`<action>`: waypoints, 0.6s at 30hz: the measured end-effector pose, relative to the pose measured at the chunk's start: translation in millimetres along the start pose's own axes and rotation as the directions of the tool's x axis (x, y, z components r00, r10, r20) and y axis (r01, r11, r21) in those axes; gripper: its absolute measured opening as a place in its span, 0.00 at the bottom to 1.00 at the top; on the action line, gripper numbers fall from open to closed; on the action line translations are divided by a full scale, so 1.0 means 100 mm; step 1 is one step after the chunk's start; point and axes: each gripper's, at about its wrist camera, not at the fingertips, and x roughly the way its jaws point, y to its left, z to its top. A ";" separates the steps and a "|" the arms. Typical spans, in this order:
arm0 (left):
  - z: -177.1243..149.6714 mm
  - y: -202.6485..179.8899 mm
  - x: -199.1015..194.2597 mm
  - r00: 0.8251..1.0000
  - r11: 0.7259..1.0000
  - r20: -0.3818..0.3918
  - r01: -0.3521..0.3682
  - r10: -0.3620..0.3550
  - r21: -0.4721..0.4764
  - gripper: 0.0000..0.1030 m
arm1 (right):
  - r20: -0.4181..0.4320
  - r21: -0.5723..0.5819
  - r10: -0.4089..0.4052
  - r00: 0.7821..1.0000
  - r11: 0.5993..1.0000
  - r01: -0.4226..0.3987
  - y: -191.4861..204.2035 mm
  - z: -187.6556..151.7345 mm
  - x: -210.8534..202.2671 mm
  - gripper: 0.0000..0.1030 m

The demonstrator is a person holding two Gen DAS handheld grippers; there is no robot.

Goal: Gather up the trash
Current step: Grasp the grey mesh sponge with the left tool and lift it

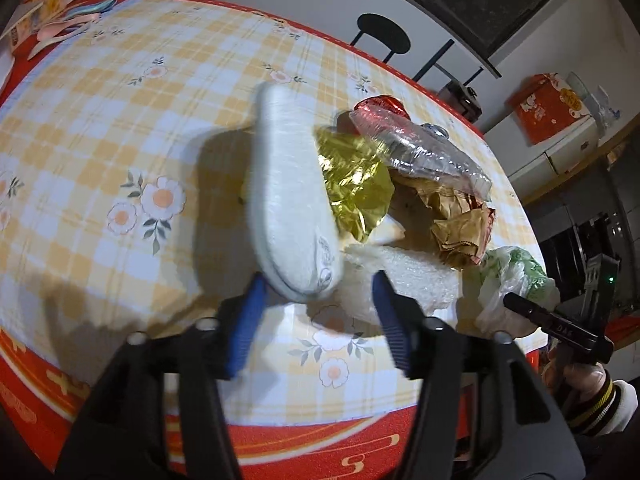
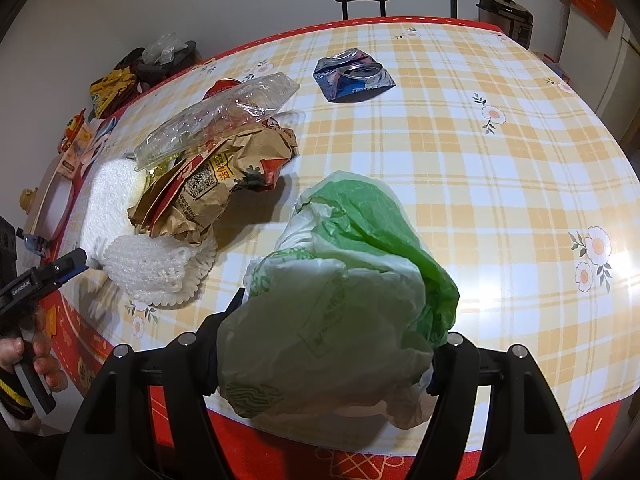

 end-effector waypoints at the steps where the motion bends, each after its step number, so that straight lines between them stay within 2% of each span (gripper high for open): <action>1: 0.04 0.03 0.02 1.000 1.000 0.000 0.020 -0.020 0.000 0.57 | -0.001 0.000 -0.001 1.000 1.000 0.001 0.00 0.00 0.00 0.67; 3: 0.10 0.09 0.05 1.000 0.999 -0.001 0.027 -0.027 -0.020 0.58 | 0.000 -0.001 -0.002 1.000 1.000 0.002 0.00 0.00 0.00 0.67; 7: 0.16 0.32 0.15 0.997 0.989 -0.017 0.077 -0.079 -0.124 0.58 | 0.001 0.002 -0.007 1.000 1.000 0.007 -0.01 -0.01 -0.01 0.67; 11: 0.14 0.50 0.21 0.990 0.966 0.007 0.142 -0.144 -0.216 0.55 | -0.001 0.015 -0.014 1.000 1.000 0.014 -0.04 -0.02 -0.01 0.67; 14: 0.12 0.55 0.24 0.986 0.954 0.022 0.164 -0.163 -0.252 0.26 | -0.004 0.018 -0.017 1.000 1.000 0.017 -0.04 -0.03 0.00 0.67; 18: 0.13 0.58 0.26 0.983 0.939 0.060 0.182 -0.172 -0.290 0.19 | -0.004 0.011 -0.017 1.000 1.000 0.017 -0.01 -0.03 0.00 0.67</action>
